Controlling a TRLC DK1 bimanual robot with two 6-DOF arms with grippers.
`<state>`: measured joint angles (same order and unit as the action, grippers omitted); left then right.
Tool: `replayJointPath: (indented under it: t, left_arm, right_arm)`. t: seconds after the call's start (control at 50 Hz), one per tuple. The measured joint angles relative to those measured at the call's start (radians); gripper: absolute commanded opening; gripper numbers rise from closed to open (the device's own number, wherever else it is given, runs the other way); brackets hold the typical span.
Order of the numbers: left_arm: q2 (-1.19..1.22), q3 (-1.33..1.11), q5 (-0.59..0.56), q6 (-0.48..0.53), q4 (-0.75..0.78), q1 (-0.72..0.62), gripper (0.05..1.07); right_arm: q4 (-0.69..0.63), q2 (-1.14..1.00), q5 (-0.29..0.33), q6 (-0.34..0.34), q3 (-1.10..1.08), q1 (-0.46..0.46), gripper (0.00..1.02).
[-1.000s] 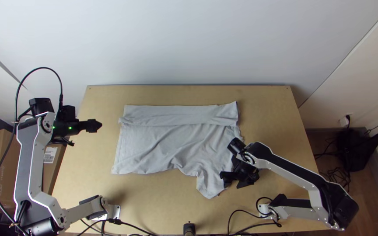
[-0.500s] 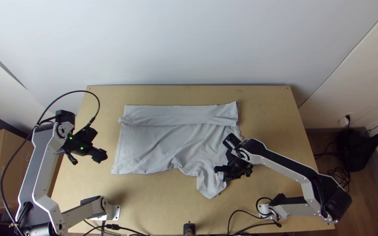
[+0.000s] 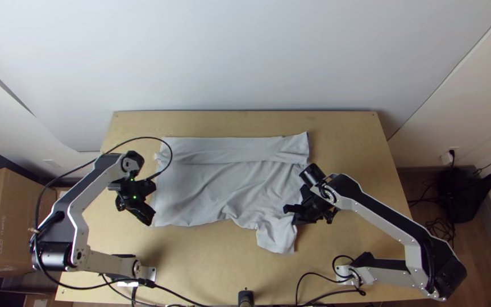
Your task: Fold the t-shirt
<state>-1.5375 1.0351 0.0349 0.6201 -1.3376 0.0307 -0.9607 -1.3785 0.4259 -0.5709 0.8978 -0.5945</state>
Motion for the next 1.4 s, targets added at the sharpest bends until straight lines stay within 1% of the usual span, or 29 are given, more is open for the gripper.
replayJointPath:
  t: [0.16, 0.3, 0.34, 0.36, 0.38, 0.42, 0.44, 0.56, 0.66, 0.68, 0.72, 0.82, 0.9, 1.02, 1.16, 1.4]
  left_arm:
    - [-0.076, -0.006, 0.014, -0.012, 0.01, -0.03, 0.92]
    - [-0.108, -0.014, 0.015, -0.018, 0.054, -0.04, 0.71]
    - [-0.113, -0.019, 0.015, -0.018, 0.07, -0.042, 0.61]
    - [-0.114, -0.02, 0.014, -0.018, 0.073, -0.042, 0.53]
    - [-0.117, -0.021, 0.014, -0.018, 0.075, -0.042, 0.43]
    - [-0.119, -0.023, 0.008, -0.018, 0.08, -0.042, 0.2]
    - [-0.121, -0.024, 0.003, -0.017, 0.082, -0.042, 0.13]
    - [-0.121, -0.031, 0.002, -0.01, 0.09, -0.04, 0.12]
    - [-0.121, -0.03, -0.002, 0.012, 0.091, -0.019, 0.12]
    - [-0.121, -0.029, -0.005, 0.017, 0.091, -0.011, 0.12]
    - [-0.121, -0.025, -0.008, 0.026, 0.091, 0.007, 0.08]
    - [-0.121, 0.003, -0.027, 0.038, 0.092, 0.053, 0.08]
    - [-0.121, 0.034, -0.042, 0.06, 0.092, 0.086, 0.08]
    - [-0.12, 0.082, -0.054, 0.078, 0.09, 0.116, 0.08]
    - [-0.113, 0.132, -0.057, 0.081, 0.082, 0.112, 0.08]
    - [-0.107, 0.25, -0.142, 0.072, 0.076, 0.101, 0.08]
  right_arm:
    - [-0.002, 0.014, -0.001, 0.003, 0.013, 0.023, 0.02]
    - [-0.002, 0.037, -0.002, 0.008, 0.019, 0.039, 0.02]
    - [-0.002, 0.045, -0.002, 0.014, 0.019, 0.046, 0.02]
    - [-0.002, 0.049, -0.002, 0.018, 0.02, 0.05, 0.02]
    - [-0.002, 0.054, -0.002, 0.021, 0.02, 0.055, 0.02]
    - [-0.002, 0.062, -0.002, 0.023, 0.021, 0.065, 0.02]
    - [-0.002, 0.066, -0.003, 0.026, 0.021, 0.07, 0.02]
    - [-0.01, 0.084, -0.002, 0.038, 0.031, 0.117, 0.02]
    - [-0.022, 0.092, -0.003, 0.071, 0.033, 0.164, 0.02]
    - [-0.024, 0.092, -0.007, 0.077, 0.033, 0.174, 0.02]
    - [-0.024, 0.092, -0.015, 0.092, 0.032, 0.191, 0.02]
    - [-0.024, 0.092, -0.045, 0.128, 0.032, 0.225, 0.02]
    - [-0.024, 0.092, -0.064, 0.139, 0.032, 0.232, 0.02]
    - [-0.028, 0.09, -0.069, 0.149, 0.041, 0.23, 0.02]
    - [-0.027, 0.074, -0.07, 0.157, 0.116, 0.229, 0.02]
    - [0.011, -0.008, -0.071, 0.184, 0.237, 0.23, 0.02]
